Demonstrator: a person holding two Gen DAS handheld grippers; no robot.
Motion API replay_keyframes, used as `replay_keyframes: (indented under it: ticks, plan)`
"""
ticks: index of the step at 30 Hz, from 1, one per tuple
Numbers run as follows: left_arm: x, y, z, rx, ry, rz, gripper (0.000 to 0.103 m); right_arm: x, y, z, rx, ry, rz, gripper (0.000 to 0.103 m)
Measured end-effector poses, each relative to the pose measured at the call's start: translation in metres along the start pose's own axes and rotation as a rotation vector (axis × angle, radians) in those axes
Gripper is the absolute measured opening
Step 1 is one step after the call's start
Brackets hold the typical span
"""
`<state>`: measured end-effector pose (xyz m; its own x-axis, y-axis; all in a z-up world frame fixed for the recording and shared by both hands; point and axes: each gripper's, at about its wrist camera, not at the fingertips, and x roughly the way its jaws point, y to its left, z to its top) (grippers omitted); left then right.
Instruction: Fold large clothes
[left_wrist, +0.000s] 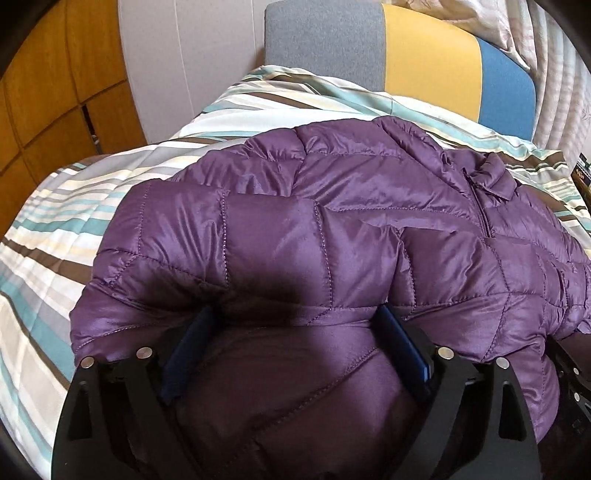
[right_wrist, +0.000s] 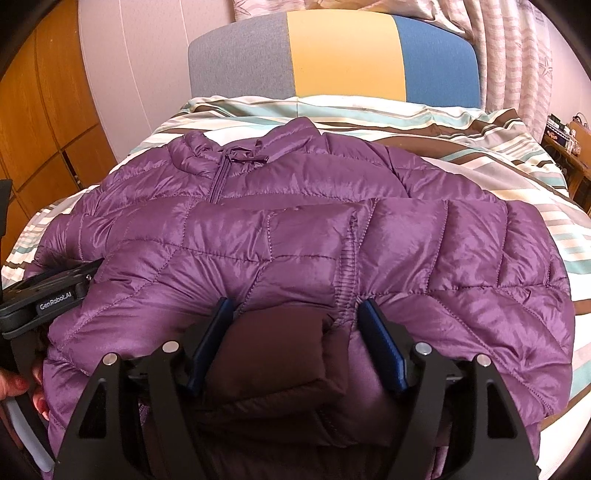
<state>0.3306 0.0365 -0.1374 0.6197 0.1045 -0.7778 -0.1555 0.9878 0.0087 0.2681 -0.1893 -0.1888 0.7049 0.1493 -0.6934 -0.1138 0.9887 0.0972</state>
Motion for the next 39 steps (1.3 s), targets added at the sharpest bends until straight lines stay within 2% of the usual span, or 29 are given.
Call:
replay_keyframes:
  ticks: [3,4,6,10,14,19,26,34,39]
  plan:
    - [-0.014,0.002,-0.005,-0.007,-0.006,-0.012,0.100,0.000,0.000,0.000,0.004,0.000,-0.001,0.075]
    - [-0.024,0.007,-0.008,-0.008,0.000,-0.049,0.100,-0.001,-0.001,0.001,0.005,0.000,-0.005,0.076]
    - [-0.038,0.014,-0.015,-0.009,0.001,-0.073,0.100,-0.001,-0.001,0.001,0.007,-0.001,-0.008,0.077]
    - [-0.069,0.028,-0.043,-0.009,-0.028,-0.076,0.100,-0.002,-0.002,0.001,0.007,-0.002,-0.017,0.081]
    - [-0.081,0.038,-0.077,0.013,0.041,-0.080,0.100,-0.003,-0.003,0.002,0.012,0.008,-0.037,0.088]
    - [-0.101,0.053,-0.106,0.001,0.025,-0.067,0.100,-0.022,-0.013,0.003,0.058,0.063,-0.001,0.092]
    - [-0.117,0.080,-0.135,-0.094,0.030,-0.125,0.100,-0.084,-0.039,-0.035,0.143,0.100,0.069,0.092]
    - [-0.132,0.078,-0.162,-0.063,-0.011,-0.124,0.100,-0.129,-0.069,-0.091,0.147,0.127,0.025,0.092]
    - [-0.139,0.083,-0.171,-0.063,-0.020,-0.147,0.100,-0.151,-0.096,-0.121,0.190,0.141,0.026,0.092]
